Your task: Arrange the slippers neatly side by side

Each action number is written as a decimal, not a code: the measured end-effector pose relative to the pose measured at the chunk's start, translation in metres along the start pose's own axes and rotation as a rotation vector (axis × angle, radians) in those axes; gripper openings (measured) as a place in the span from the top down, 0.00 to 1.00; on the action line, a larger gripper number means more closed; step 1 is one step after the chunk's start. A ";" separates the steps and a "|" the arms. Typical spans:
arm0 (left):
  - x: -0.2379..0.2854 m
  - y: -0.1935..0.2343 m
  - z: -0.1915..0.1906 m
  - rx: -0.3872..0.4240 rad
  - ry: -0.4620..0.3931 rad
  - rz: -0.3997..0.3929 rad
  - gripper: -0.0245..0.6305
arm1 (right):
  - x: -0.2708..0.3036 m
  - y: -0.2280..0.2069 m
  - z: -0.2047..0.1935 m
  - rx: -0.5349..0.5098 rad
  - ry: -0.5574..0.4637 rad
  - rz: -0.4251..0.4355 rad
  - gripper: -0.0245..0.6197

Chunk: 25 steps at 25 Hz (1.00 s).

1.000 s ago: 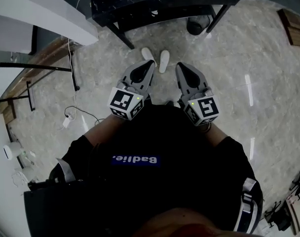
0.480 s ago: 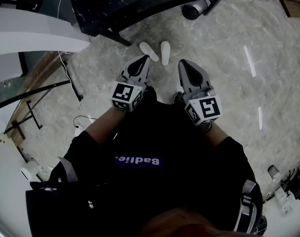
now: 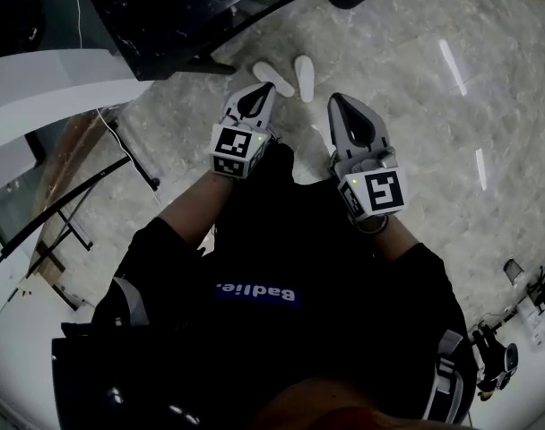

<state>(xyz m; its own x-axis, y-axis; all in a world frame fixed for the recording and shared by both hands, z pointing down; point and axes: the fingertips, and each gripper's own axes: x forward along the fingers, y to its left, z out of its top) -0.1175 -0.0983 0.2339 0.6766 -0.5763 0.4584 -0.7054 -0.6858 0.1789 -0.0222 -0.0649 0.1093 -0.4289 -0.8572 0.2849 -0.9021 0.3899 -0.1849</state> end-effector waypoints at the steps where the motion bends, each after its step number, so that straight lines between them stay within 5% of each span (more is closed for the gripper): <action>1: 0.007 0.005 -0.010 -0.001 0.020 -0.004 0.97 | 0.005 -0.002 -0.004 -0.004 0.004 -0.008 0.96; 11: 0.075 0.040 -0.143 -0.044 0.235 0.022 0.97 | 0.033 -0.029 -0.082 0.045 0.070 -0.052 0.96; 25: 0.141 0.059 -0.284 -0.041 0.411 0.113 0.94 | 0.071 -0.071 -0.224 0.035 0.236 0.022 0.96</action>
<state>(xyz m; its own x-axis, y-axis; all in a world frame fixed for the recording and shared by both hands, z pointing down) -0.1239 -0.0942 0.5566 0.4594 -0.4163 0.7847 -0.7838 -0.6056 0.1376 0.0007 -0.0776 0.3532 -0.4516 -0.7445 0.4917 -0.8919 0.3923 -0.2252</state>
